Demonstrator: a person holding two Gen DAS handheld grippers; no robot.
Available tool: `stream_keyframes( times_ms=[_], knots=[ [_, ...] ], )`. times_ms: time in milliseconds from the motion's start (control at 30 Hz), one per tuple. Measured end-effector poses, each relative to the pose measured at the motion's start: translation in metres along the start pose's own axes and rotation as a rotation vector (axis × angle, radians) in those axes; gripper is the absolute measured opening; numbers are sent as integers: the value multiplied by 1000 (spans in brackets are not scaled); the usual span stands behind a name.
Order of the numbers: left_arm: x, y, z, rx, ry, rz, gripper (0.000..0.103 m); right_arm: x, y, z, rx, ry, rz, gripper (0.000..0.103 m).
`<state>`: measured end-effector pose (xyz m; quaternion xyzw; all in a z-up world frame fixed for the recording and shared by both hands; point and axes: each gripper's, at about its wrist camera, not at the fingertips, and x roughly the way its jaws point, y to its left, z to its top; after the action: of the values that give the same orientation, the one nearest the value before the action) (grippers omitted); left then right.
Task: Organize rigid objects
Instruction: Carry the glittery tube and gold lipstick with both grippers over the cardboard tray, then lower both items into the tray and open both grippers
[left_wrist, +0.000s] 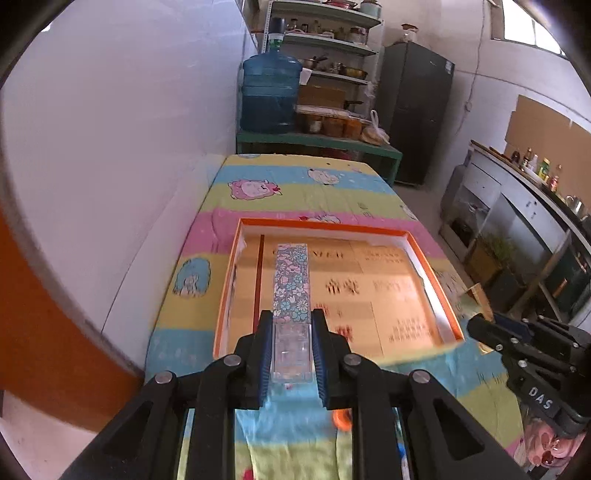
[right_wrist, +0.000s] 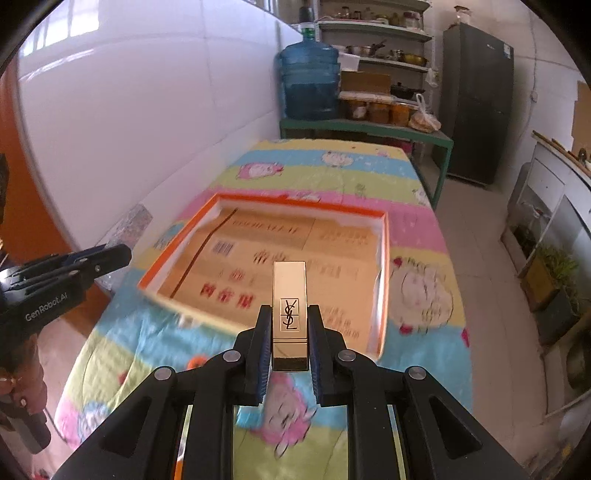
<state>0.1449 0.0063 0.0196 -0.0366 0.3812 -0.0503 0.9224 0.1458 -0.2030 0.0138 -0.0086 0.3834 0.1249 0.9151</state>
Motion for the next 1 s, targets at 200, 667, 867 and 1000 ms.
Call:
stream_keyframes(
  times_ms=[200, 667, 867, 1000],
  knots=[
    [47, -1, 16, 5, 64, 24, 20, 35, -17, 23, 36, 35, -5, 18],
    [121, 9, 1, -33, 179, 45, 20, 116, -24, 22, 44, 159, -7, 18],
    [132, 7, -8, -14, 199, 42, 20, 132, -28, 15, 52, 191, -13, 18],
    [138, 8, -11, -9, 197, 35, 20, 137, -27, 11, 50, 200, -7, 18]
  ],
)
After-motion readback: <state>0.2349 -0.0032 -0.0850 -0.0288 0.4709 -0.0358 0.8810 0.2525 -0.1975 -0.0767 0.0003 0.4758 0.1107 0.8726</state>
